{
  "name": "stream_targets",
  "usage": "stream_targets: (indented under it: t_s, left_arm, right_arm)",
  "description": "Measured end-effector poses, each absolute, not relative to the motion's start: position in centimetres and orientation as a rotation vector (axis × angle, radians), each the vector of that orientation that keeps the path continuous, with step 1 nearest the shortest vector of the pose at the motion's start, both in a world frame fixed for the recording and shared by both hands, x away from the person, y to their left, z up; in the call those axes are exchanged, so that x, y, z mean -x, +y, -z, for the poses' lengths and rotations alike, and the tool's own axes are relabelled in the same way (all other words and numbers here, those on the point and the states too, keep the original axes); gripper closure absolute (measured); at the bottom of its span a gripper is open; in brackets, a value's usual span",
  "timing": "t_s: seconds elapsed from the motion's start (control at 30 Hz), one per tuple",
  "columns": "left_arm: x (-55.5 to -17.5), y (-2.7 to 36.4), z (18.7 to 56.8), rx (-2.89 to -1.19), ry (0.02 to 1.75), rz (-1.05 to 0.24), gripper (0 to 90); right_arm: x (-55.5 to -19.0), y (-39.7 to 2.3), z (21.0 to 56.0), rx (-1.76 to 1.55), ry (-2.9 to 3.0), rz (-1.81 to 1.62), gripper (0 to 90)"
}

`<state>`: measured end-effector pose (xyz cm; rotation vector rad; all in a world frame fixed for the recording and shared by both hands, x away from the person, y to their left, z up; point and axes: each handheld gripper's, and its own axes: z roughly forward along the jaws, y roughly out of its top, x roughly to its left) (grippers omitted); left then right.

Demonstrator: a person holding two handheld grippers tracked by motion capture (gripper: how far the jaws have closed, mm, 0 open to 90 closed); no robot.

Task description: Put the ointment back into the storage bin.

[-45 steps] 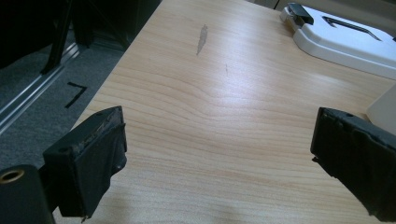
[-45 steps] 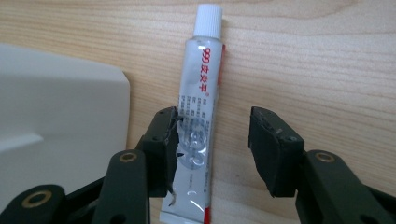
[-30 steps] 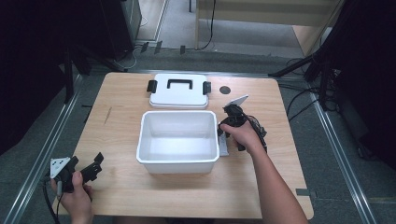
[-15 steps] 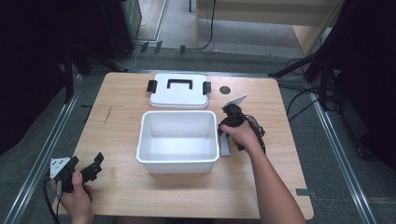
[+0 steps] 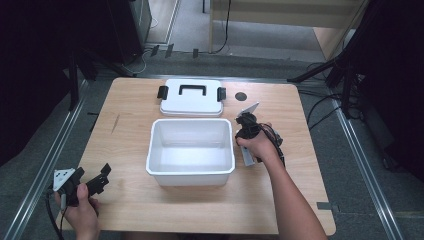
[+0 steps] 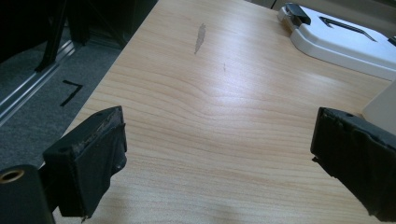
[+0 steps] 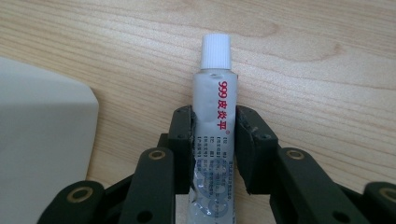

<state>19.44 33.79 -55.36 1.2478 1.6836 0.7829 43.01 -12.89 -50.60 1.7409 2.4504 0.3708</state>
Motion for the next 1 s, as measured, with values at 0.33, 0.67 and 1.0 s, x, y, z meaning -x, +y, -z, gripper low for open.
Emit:
stream_targets:
  t_s: [0.33, 0.67, 1.0]
  left_arm:
    - [-19.6, 33.9, 55.4, -1.255, 1.686, -0.769, 3.9]
    - [-19.8, 34.1, 55.4, -1.254, 1.689, -0.753, 3.9]
    - [-19.8, 34.0, 55.4, -1.254, 1.690, -0.751, 3.9]
  right_arm:
    - [-42.8, -13.5, 50.6, -1.575, 2.517, -0.326, 72.0]
    - [-42.8, -14.9, 49.2, -1.590, 2.563, -0.380, 72.6]
    - [-42.4, -14.9, 44.4, -1.520, 2.588, -0.452, 72.7]
